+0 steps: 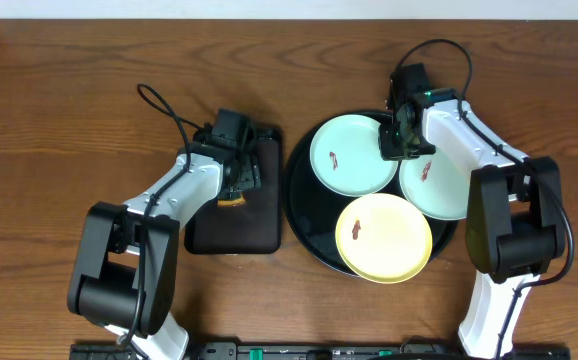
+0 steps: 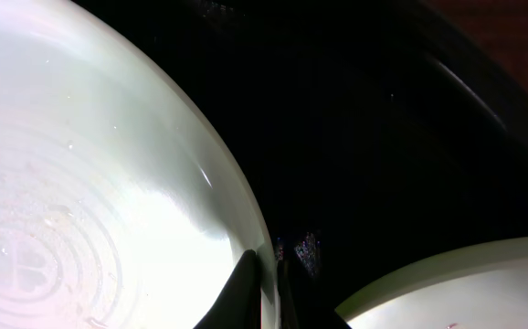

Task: Clean dirty plates on tray and stack at the side
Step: 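Close the left gripper on the sponge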

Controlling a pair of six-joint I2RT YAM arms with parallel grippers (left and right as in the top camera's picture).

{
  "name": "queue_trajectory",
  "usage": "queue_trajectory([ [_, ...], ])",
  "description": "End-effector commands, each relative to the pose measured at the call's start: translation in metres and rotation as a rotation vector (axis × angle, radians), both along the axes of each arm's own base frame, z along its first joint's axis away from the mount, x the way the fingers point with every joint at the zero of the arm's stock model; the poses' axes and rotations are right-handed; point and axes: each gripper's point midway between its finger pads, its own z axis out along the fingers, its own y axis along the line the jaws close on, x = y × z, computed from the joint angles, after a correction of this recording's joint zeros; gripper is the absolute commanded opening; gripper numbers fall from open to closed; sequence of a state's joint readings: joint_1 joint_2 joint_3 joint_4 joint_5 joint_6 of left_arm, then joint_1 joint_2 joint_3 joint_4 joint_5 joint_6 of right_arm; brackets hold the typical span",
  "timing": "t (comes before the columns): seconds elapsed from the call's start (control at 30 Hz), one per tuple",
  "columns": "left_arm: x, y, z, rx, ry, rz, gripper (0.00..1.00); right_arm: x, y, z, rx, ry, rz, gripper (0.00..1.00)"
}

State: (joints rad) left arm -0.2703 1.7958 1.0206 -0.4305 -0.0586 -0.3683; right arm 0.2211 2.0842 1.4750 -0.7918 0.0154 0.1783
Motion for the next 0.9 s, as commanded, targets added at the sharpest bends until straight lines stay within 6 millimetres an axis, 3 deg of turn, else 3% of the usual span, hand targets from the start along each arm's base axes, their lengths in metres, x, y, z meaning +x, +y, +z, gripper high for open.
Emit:
queue_trajectory([
  [0.0,-0.006,0.002,-0.009,0.009,0.025,0.002,0.83,-0.006,-0.001,-0.007,-0.011,0.023,0.002,0.07],
  [0.13,-0.016,0.005,-0.017,0.016,0.049,0.002,0.82,-0.006,-0.001,-0.007,-0.011,0.023,0.002,0.07],
  [0.17,-0.019,0.006,-0.019,0.017,0.055,0.001,0.58,-0.006,-0.001,-0.007,-0.011,0.023,0.002,0.07],
  [0.2,-0.021,0.006,-0.021,0.019,0.06,0.001,0.11,-0.006,-0.001,-0.007,-0.011,0.023,0.002,0.07],
  [0.23,-0.022,0.007,-0.022,0.02,0.063,0.001,0.08,-0.006,-0.001,-0.007,-0.011,0.023,0.002,0.07],
  [0.3,-0.021,0.006,-0.021,0.019,0.06,0.001,0.08,-0.006,-0.001,-0.007,-0.011,0.023,0.002,0.07],
  [0.33,-0.02,0.006,-0.02,0.018,0.056,0.001,0.13,-0.006,-0.001,-0.007,-0.011,0.023,0.002,0.07],
  [0.37,-0.018,0.006,-0.018,0.017,0.052,0.0,0.49,-0.006,-0.001,-0.007,-0.011,0.023,0.002,0.07],
  [0.4,-0.016,0.005,-0.017,0.019,0.046,-0.01,0.77,-0.006,-0.001,-0.007,-0.011,0.023,0.002,0.07],
  [0.43,-0.013,0.005,-0.015,0.023,0.036,-0.012,0.8,-0.006,-0.001,-0.007,-0.011,0.023,0.002,0.07],
  [0.63,0.013,0.014,-0.004,0.079,-0.08,0.016,0.8,-0.006,-0.001,-0.007,-0.011,0.023,0.002,0.08],
  [0.8,0.019,0.012,-0.002,0.07,-0.104,0.017,0.78,-0.006,-0.001,-0.007,-0.011,0.023,0.002,0.08],
  [0.83,0.018,0.012,-0.003,0.07,-0.102,0.017,0.65,-0.006,-0.001,-0.007,-0.011,0.023,0.002,0.08],
  [0.87,0.017,0.012,-0.004,0.071,-0.099,0.016,0.38,-0.006,-0.001,-0.007,-0.011,0.023,0.002,0.08],
])
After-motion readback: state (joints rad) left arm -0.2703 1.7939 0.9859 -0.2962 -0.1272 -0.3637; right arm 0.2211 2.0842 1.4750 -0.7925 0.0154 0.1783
